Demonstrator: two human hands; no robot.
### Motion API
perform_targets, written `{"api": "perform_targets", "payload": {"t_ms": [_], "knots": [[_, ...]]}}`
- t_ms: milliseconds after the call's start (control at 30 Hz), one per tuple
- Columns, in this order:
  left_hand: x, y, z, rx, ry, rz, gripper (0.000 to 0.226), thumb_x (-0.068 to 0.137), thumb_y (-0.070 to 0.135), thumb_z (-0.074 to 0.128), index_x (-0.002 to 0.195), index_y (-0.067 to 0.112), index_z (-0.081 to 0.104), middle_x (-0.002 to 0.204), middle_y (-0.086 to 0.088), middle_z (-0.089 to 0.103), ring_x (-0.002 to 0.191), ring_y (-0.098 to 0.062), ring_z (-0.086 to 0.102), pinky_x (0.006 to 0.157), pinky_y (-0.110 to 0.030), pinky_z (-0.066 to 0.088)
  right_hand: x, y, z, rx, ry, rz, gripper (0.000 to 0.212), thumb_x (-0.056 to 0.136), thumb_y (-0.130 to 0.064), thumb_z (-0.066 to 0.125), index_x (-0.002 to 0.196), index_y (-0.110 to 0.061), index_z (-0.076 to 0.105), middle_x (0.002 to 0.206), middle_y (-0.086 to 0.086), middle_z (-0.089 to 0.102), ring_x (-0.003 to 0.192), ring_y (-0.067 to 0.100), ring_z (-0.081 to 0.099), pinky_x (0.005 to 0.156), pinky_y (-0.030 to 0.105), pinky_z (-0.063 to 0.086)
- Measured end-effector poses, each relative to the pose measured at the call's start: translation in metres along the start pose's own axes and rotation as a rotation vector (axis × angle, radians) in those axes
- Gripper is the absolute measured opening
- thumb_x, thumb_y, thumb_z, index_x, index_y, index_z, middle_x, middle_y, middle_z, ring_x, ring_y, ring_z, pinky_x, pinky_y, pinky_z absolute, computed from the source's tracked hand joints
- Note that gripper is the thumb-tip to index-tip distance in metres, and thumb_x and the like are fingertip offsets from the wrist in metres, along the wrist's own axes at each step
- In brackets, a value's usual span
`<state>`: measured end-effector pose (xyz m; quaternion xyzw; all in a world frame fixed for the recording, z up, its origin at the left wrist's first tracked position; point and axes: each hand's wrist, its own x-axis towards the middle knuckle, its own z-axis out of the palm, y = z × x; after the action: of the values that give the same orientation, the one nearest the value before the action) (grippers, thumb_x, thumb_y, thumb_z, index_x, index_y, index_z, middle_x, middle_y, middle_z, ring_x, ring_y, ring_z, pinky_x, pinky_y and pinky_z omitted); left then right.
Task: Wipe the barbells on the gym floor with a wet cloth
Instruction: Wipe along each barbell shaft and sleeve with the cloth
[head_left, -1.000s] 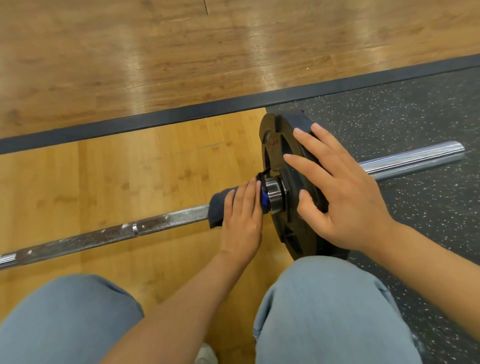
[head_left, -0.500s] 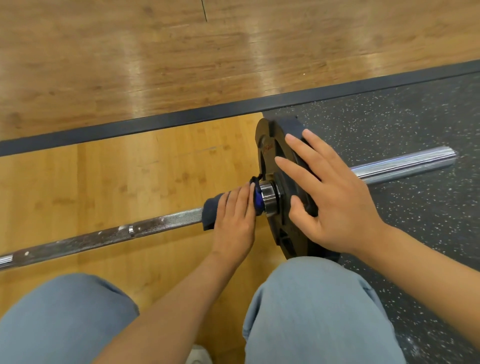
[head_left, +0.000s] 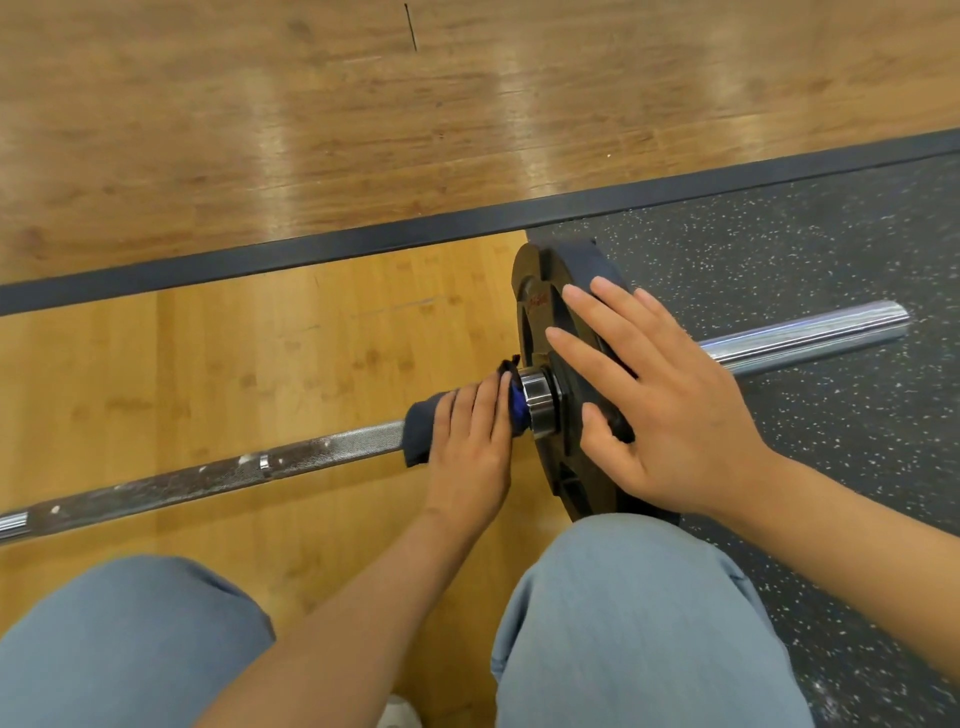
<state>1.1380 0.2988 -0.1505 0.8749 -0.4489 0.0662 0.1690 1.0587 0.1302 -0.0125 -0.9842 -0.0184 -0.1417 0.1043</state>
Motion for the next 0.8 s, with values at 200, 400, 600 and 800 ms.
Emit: {"api": "perform_targets", "payload": {"t_ms": [200,400,600,800], "knots": [[-0.029,-0.049,-0.023,0.09,-0.05,0.053,0.079,0.076,-0.014,0.064,0.147,0.002,0.032,0.145,-0.022,0.046,0.128,-0.037,0.045,0.109,-0.047,0.033,-0.001,0.0,-0.001,0.011,-0.007,0.004,0.053,0.09,-0.023,0.048,0.139,-0.006,0.056,0.155,0.015,0.039,0.148,0.031,0.029,0.122,0.047,0.023],[-0.019,-0.011,-0.019,0.007,-0.005,-0.144,0.046,0.1,0.02,0.042,0.142,0.0,0.047,0.146,-0.02,0.047,0.138,-0.036,0.041,0.117,-0.053,0.024,-0.001,-0.001,0.002,0.038,0.007,0.021,0.05,0.09,-0.021,0.049,0.137,-0.006,0.059,0.153,0.015,0.042,0.147,0.032,0.03,0.12,0.049,0.027],[0.009,-0.013,-0.022,-0.131,0.135,-0.068,0.034,0.101,0.029,0.049,0.109,0.008,0.074,0.121,-0.014,0.068,0.117,-0.03,0.063,0.103,-0.049,0.047,0.0,-0.001,0.001,0.061,0.012,0.028,0.048,0.09,-0.02,0.049,0.134,-0.005,0.061,0.152,0.015,0.043,0.147,0.032,0.031,0.12,0.049,0.027],[0.021,-0.033,-0.016,-0.027,-0.089,0.05,0.053,0.103,0.045,0.034,0.138,0.011,0.052,0.136,-0.01,0.058,0.128,-0.03,0.053,0.103,-0.049,0.045,0.0,-0.001,0.001,0.082,0.005,0.043,0.046,0.09,-0.02,0.05,0.132,-0.005,0.062,0.152,0.014,0.043,0.147,0.032,0.032,0.115,0.052,0.035]]}}
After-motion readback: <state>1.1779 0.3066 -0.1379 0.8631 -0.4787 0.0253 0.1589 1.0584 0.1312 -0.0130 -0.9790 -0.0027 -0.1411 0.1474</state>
